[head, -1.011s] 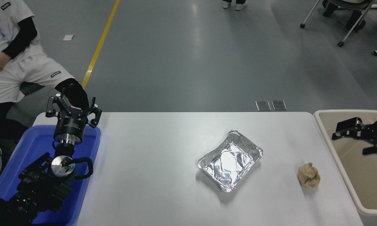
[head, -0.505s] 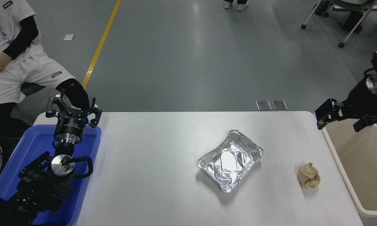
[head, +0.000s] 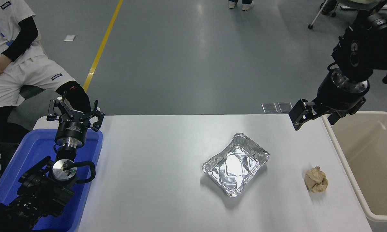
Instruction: Pick up paper cup place in dustbin
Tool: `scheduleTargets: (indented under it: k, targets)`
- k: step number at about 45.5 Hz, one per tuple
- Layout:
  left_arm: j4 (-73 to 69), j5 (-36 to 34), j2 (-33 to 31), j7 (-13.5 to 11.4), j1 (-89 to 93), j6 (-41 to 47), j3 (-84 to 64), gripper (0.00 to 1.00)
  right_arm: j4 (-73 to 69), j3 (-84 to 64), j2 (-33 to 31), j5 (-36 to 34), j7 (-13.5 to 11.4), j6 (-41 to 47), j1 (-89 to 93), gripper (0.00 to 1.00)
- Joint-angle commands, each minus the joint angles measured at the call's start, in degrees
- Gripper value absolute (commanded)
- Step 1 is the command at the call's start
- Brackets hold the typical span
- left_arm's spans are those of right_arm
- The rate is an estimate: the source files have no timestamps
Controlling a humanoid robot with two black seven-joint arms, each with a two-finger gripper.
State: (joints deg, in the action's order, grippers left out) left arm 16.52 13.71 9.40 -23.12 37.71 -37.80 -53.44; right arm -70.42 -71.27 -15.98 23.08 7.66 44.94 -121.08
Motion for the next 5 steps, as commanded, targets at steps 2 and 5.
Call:
scheduleTargets:
  k: [2,5]
  targets:
    - [0.0,0.0,0.0,0.0,0.0,0.01,0.0,0.99,0.02,-0.37,0.34,0.04,-0.02,0.06,-0.03,1.0]
    - [0.0,0.0,0.0,0.0,0.0,0.01,0.0,0.99,0.19,-0.63,0.34,-0.23,-0.02,0.06,0.06,1.0]
